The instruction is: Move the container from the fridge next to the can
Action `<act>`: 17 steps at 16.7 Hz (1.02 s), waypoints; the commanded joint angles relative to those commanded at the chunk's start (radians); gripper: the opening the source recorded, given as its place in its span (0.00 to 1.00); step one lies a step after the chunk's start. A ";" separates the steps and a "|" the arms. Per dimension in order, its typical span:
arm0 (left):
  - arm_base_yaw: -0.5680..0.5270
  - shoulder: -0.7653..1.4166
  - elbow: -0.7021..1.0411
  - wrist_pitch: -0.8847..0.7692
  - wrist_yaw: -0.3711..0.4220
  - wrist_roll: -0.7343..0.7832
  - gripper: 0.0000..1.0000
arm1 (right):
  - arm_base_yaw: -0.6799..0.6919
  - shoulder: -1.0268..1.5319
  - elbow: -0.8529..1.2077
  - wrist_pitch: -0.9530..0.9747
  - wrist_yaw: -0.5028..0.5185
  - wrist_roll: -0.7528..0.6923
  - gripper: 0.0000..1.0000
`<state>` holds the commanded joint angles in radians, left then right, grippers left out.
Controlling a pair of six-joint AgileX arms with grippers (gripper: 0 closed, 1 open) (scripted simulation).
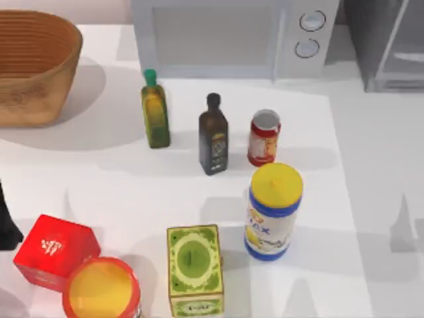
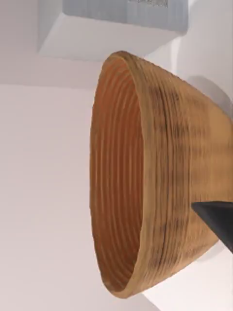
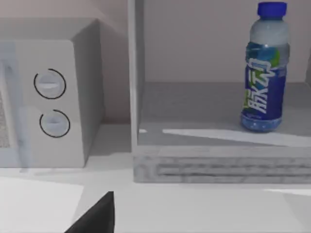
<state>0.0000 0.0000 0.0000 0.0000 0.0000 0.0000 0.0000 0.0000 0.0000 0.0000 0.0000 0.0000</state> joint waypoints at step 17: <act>0.000 0.000 0.000 0.000 0.000 0.000 1.00 | -0.155 1.189 0.591 0.643 -0.138 -0.004 1.00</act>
<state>0.0000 0.0000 0.0000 0.0000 0.0000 0.0000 -0.1547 1.1890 0.5914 0.6435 -0.1381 -0.0041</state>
